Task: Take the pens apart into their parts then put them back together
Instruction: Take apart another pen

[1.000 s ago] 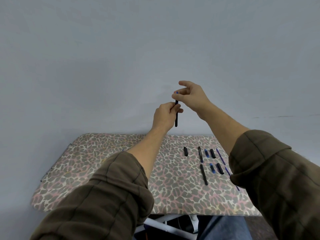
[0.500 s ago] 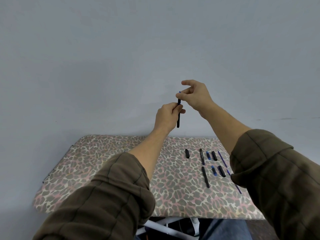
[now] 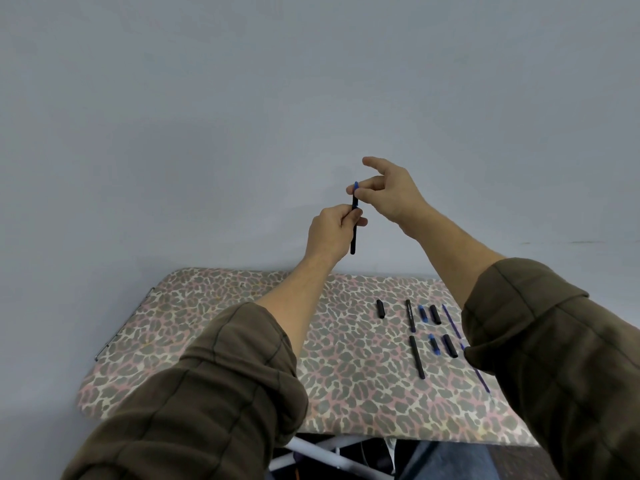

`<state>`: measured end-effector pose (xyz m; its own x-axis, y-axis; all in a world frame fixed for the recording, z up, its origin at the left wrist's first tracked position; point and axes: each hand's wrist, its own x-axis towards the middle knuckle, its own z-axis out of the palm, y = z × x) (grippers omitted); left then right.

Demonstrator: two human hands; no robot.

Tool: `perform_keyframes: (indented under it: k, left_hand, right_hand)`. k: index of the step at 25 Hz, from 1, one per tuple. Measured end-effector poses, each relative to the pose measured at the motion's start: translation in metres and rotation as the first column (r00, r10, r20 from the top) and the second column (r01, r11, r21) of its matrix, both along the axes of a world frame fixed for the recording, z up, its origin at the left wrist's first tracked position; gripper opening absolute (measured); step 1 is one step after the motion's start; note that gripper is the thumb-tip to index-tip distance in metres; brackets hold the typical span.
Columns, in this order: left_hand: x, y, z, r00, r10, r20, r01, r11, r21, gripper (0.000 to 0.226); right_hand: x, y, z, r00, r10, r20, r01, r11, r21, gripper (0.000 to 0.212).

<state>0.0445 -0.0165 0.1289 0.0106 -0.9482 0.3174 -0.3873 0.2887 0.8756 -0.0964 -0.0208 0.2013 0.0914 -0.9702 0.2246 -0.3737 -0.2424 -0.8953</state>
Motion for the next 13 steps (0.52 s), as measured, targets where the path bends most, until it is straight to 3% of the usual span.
perform_keyframes:
  k: [5, 8, 13]
  left_hand:
    - [0.001, -0.001, 0.003, 1.0, -0.001, 0.019, 0.001, 1.0, -0.001, 0.025]
    - [0.001, -0.003, 0.008, 1.0, -0.001, 0.015, 0.001, 1.0, -0.019, 0.027]
    - [0.004, 0.0, 0.007, 1.0, 0.007, -0.011, -0.007, 1.0, -0.005, 0.024]
  right_hand:
    - [0.003, 0.005, 0.005, 1.0, 0.004, 0.004, -0.004, 1.0, 0.018, 0.08]
    - [0.004, 0.006, 0.005, 0.998, -0.068, -0.012, 0.067, 0.998, -0.021, 0.072]
    - [0.005, 0.005, 0.011, 0.999, 0.034, 0.004, -0.034, 0.999, 0.039, 0.07]
